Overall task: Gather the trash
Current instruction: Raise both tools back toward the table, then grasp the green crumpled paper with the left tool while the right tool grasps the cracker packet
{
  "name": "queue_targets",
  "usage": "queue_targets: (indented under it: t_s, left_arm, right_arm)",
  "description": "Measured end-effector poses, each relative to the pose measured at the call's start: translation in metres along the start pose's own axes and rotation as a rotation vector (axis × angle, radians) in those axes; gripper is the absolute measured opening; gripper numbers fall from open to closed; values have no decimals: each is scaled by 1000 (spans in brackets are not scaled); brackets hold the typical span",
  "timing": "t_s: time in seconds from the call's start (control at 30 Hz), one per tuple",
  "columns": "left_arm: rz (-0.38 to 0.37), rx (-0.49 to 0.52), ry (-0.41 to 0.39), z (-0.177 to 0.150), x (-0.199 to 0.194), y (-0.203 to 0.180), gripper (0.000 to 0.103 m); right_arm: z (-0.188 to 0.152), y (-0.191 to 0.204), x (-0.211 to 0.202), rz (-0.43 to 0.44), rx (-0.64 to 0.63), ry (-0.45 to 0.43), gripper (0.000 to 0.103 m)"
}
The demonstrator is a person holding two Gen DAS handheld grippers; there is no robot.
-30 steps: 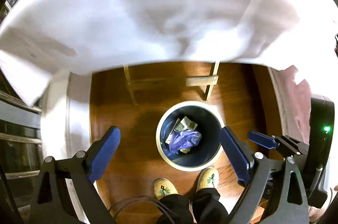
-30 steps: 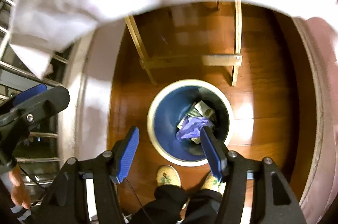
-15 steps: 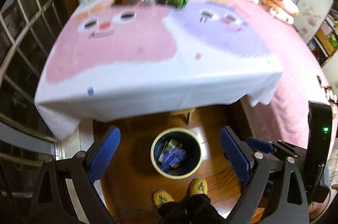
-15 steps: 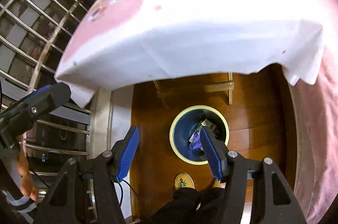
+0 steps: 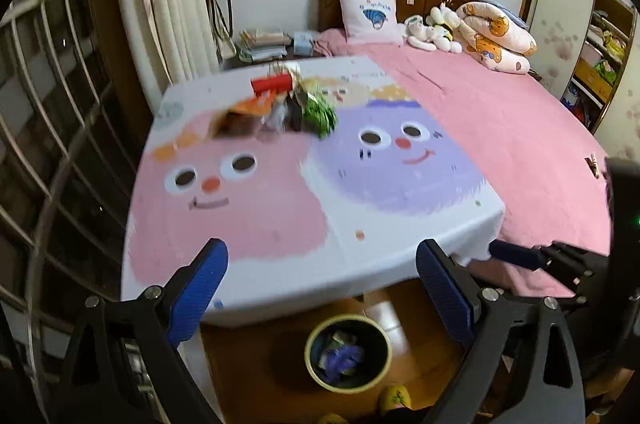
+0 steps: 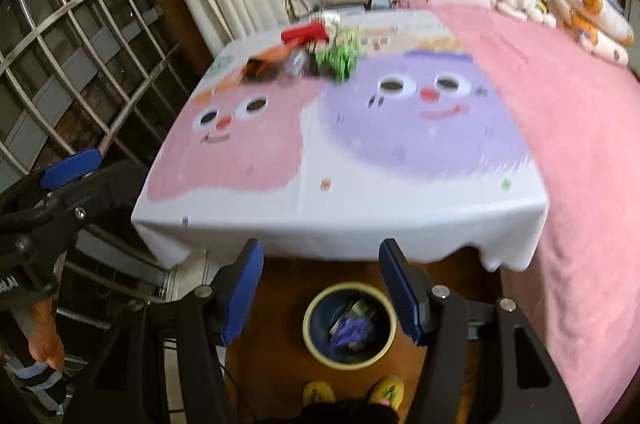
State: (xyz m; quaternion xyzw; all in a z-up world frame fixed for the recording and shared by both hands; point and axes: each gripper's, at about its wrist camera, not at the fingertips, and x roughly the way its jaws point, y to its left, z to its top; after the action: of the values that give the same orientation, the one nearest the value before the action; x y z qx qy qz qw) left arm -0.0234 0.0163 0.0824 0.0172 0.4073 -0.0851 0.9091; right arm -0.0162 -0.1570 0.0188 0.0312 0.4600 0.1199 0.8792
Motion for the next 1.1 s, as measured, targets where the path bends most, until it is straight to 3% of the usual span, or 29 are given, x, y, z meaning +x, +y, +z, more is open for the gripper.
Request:
queue_targets:
  t_s: [0.17,0.43,0.63,0.7,0.9,1.1]
  left_arm:
    - [39,-21,-4,32,11,2,94]
    - [58,-116,72,80,88,5,94]
    - [86,-268,146,120,167,1,85]
    - [103,-309,187,129,195,-1,85]
    - [122,-476,242,152,270,-7,85]
    - [169,-555,283,168,326,-5,77]
  right_arm:
    - [39,-10,0,-30,-12,-50,60]
    - [115,-46,35,-8,-62,-95,60]
    - [182,-94,103,64,-104,-7,59]
    - [202,-110,127,100,-126,44,48]
    - [244,-142,189,176,-200,144,48]
    - [272,-156,235,262,-208,187,48]
